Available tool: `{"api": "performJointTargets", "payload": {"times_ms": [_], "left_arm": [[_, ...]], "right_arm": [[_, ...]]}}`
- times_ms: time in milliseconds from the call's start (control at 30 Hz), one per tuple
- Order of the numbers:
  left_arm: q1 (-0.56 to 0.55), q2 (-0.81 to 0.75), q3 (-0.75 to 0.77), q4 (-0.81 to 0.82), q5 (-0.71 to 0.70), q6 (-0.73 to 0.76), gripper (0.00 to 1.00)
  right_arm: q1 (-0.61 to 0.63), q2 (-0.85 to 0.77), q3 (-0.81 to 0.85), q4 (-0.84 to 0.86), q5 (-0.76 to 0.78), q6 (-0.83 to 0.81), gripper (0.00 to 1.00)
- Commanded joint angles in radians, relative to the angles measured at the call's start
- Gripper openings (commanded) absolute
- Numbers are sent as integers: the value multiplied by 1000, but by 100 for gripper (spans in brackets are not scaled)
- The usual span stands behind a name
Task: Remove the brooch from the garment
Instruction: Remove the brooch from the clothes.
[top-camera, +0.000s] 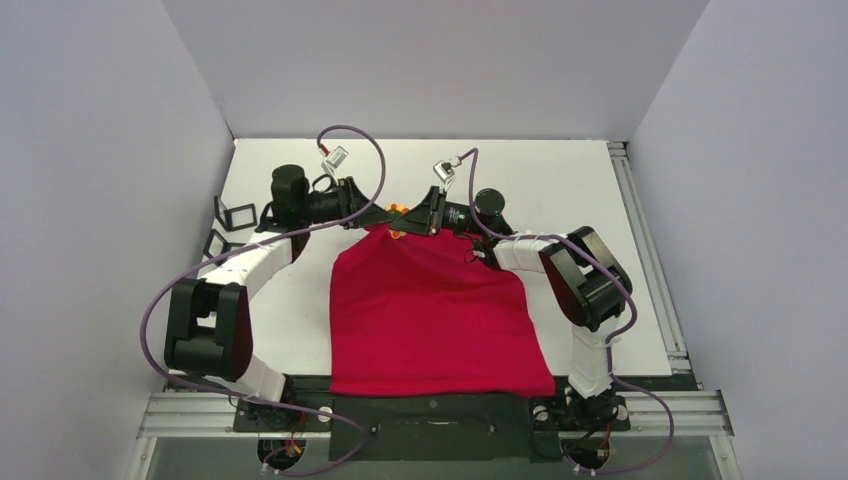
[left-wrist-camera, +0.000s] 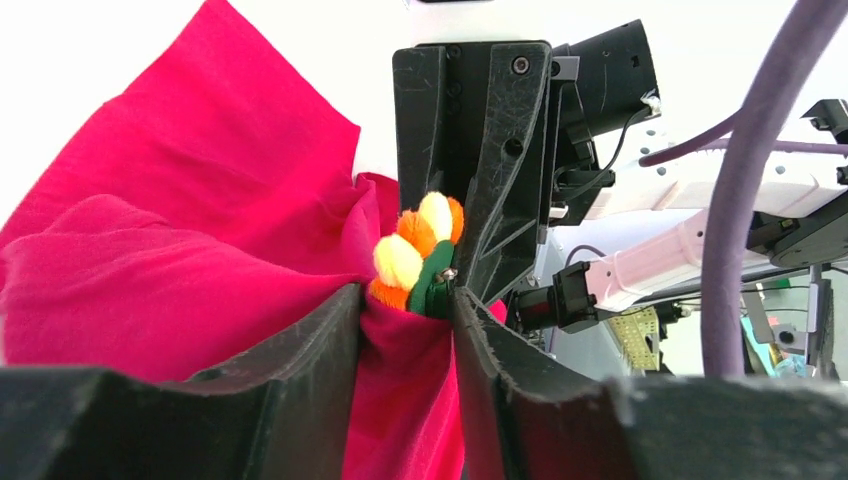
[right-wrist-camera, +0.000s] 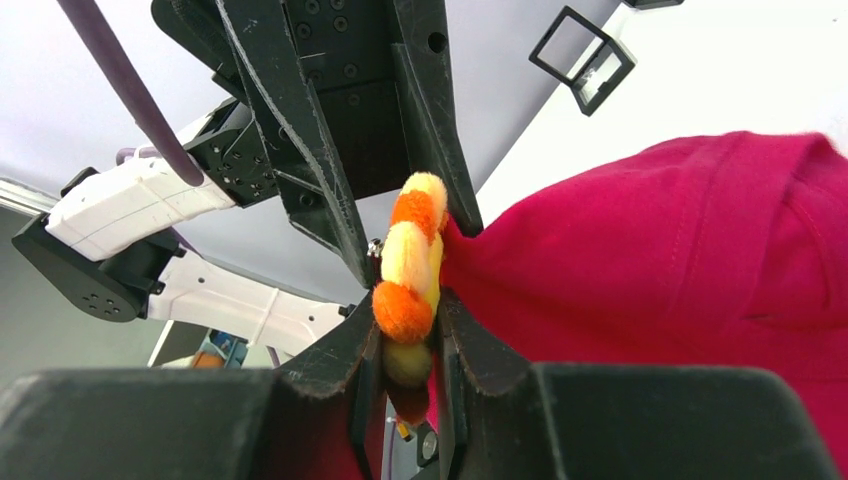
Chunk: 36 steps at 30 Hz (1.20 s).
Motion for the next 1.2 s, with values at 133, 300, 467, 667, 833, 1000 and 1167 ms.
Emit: {"api": "performJointTargets", "payload": {"times_ms": [133,300,467,667,833,1000,1167], "left_arm": [[-10,-12,61,-55,-15,66,14],[-1,-17,51,-39,-13,52,1],[12,-23,20,103,34,-48,49],[43,-25,27,127,44,-63,53],[41,-47,37,-109,3,166,55],[7,-61,41,-375,-49,458,64],[-28,-37,43,-462,-132,603,61]], "right_arm": [[-6,-43,4,124,-1,-1,0],[-16,-53,-4,84,12,-29,0],[-24,-51,-7,67,8,-41,0],[-30,-67,-8,-19,6,-110,0],[-42,-93,-4,-167,15,-242,0],[-50,-115,-2,-307,17,-338,0],[-51,-116,0,-348,10,-362,0]]}}
